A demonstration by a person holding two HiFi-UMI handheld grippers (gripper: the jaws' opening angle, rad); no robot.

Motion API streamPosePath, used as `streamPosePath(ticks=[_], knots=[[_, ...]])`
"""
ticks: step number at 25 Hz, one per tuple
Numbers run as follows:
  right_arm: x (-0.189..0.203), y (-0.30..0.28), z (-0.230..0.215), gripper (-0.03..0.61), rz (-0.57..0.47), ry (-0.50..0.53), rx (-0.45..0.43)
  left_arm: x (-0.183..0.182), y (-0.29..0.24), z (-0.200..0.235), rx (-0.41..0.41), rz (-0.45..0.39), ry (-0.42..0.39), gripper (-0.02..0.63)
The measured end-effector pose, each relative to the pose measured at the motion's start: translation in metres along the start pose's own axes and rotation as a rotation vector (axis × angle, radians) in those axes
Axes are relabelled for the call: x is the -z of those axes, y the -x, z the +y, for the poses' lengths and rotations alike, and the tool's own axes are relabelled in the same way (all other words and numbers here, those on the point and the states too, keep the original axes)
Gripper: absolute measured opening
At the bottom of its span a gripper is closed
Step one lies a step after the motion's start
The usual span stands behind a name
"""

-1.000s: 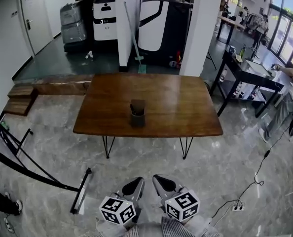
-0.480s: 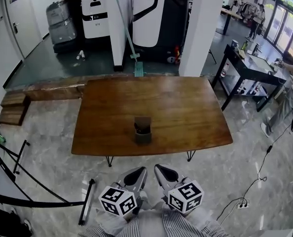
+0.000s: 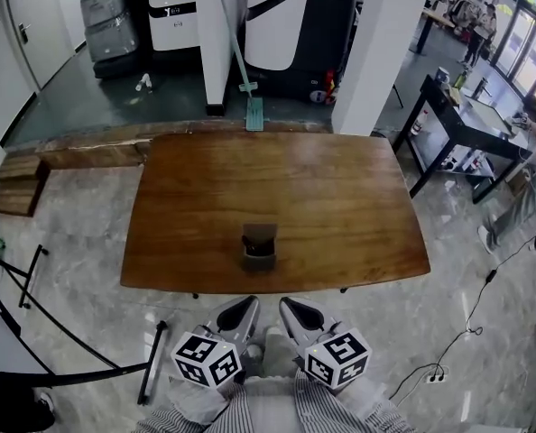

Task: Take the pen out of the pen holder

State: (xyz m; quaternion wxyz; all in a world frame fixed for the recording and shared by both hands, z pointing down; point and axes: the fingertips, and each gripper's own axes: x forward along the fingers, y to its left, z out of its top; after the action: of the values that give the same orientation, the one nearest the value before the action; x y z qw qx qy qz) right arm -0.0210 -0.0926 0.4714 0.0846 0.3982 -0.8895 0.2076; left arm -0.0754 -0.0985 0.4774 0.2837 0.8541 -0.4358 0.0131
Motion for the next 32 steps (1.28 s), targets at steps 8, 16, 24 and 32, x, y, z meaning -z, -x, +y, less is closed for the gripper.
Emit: streamPosePath(ticks=[8, 16, 24, 32], knots=[[-0.005, -0.028, -0.021, -0.002, 0.070, -0.010, -0.060, -0.018, -0.031, 0.031, -0.073, 0.017, 0.024, 0.008], [0.003, -0.054, -0.036, -0.002, 0.119, -0.046, -0.105, -0.012, -0.058, 0.061, -0.150, 0.045, 0.027, 0.008], [0.024, -0.072, -0.043, -0.002, 0.185, -0.103, -0.142, -0.014, -0.081, 0.092, -0.199, 0.093, 0.022, 0.067], [0.029, -0.081, -0.060, -0.002, 0.212, -0.148, -0.135, -0.015, -0.102, 0.109, -0.212, 0.119, 0.025, 0.144]])
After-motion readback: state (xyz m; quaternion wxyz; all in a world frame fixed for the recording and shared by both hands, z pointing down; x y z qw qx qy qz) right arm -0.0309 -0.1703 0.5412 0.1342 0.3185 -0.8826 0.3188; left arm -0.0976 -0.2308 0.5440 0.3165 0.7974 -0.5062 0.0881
